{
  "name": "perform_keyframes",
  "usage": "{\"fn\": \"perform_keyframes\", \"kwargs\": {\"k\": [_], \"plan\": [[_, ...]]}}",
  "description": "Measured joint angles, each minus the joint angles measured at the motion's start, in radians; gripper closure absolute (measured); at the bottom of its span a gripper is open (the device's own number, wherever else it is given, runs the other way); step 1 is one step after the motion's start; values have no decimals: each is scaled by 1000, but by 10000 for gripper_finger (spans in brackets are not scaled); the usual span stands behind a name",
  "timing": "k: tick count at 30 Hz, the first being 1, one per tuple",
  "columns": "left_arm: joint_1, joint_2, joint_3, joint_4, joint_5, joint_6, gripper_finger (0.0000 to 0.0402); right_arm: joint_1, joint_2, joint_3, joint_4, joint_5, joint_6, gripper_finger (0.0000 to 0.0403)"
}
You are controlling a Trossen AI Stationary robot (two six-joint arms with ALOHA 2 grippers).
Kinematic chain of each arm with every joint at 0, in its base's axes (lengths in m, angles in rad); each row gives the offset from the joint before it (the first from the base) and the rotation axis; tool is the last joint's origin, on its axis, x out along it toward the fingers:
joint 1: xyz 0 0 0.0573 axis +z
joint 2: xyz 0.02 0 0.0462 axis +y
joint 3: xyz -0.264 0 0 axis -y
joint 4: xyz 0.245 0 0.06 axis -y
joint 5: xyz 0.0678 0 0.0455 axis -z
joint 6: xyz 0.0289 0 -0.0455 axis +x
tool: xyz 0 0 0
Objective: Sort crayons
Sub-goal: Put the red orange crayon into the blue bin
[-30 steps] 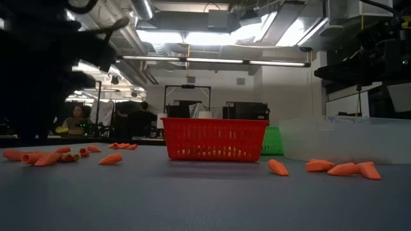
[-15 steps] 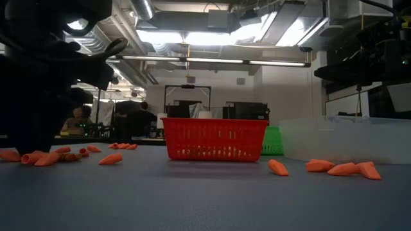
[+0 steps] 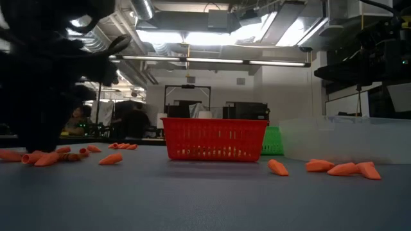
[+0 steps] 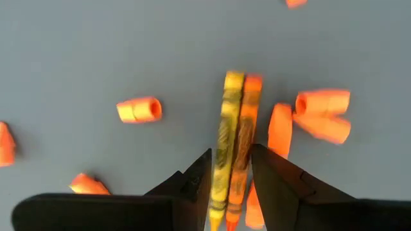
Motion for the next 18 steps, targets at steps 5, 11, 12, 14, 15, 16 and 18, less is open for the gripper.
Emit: {"fn": "perform_keyframes", "kwargs": {"k": [5, 11, 12, 14, 15, 16, 18], "plan": [[16, 0, 39, -10, -7, 1, 306, 0, 0, 0, 0, 0, 0, 290], [13, 0, 52, -13, 11, -6, 306, 0, 0, 0, 0, 0, 0, 290], [9, 0, 52, -15, 15, -14, 306, 0, 0, 0, 0, 0, 0, 290], [1, 0, 52, -24, 17, -20, 306, 0, 0, 0, 0, 0, 0, 290], [-3, 0, 52, -32, 17, -20, 306, 0, 0, 0, 0, 0, 0, 290], [-8, 0, 52, -37, 17, -20, 306, 0, 0, 0, 0, 0, 0, 290], [-16, 0, 52, -44, 18, -23, 306, 0, 0, 0, 0, 0, 0, 290]]}}
